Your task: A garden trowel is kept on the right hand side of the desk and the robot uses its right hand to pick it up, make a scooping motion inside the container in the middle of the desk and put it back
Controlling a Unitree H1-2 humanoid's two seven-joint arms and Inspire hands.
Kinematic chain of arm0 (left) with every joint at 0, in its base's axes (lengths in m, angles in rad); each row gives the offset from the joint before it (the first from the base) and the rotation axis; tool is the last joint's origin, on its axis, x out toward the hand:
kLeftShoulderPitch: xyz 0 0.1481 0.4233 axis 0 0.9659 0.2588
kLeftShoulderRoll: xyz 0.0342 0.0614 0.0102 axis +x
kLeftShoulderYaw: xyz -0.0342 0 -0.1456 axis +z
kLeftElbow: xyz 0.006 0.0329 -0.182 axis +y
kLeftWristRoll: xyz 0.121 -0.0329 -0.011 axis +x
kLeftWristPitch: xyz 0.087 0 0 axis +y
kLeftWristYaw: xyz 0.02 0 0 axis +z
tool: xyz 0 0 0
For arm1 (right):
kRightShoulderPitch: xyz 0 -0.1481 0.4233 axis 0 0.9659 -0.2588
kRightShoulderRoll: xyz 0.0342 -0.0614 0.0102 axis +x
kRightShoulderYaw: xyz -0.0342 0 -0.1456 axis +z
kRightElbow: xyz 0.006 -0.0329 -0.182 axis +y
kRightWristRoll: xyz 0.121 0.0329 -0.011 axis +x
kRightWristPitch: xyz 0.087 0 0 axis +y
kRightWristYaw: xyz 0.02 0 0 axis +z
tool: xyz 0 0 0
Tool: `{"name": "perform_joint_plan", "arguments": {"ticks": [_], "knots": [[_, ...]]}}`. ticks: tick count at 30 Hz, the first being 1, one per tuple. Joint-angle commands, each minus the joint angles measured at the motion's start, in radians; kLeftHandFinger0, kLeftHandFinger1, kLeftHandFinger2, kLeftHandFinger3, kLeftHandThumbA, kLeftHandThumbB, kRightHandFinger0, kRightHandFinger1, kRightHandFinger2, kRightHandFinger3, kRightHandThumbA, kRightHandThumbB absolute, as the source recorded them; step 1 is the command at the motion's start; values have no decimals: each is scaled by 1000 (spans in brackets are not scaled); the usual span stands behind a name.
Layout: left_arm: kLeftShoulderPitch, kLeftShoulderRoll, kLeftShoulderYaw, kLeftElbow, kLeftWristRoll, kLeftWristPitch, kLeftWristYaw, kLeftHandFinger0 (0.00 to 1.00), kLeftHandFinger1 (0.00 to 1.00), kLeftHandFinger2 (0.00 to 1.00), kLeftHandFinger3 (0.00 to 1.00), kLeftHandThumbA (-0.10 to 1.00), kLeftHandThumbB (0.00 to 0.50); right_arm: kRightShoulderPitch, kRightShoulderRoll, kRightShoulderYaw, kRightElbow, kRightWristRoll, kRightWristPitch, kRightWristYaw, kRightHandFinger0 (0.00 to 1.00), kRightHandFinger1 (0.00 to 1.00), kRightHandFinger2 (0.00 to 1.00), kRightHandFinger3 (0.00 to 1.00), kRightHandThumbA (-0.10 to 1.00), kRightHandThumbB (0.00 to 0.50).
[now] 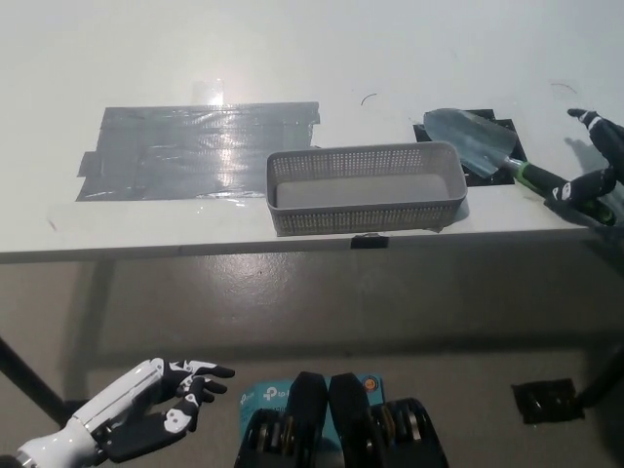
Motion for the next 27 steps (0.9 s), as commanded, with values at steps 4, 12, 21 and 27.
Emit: {"name": "perform_joint_plan", "arguments": {"ticks": [4, 12, 21, 27], "knots": [[-14, 9, 3, -6, -12, -5, -21, 797, 786, 811, 812, 1000, 294, -22, -34, -4, 66, 24, -49, -10, 1000, 1000, 1000, 1000, 743, 316], [-22, 10, 6, -13, -10, 10, -23, 807, 790, 812, 808, 1000, 318, -11, -6, 36, 38, 2, -11, 14, 1000, 1000, 1000, 1000, 725, 314], [-27, 5, 7, -16, -18, 13, -29, 818, 782, 800, 791, 1000, 297, -44, 3, 119, 48, -43, -33, 3, 1000, 1000, 1000, 1000, 719, 287], [-33, 4, 7, -6, -13, -22, -33, 773, 765, 788, 781, 1000, 287, -82, -18, 149, 32, -54, -62, 9, 1000, 1000, 1000, 1000, 659, 301]]}}
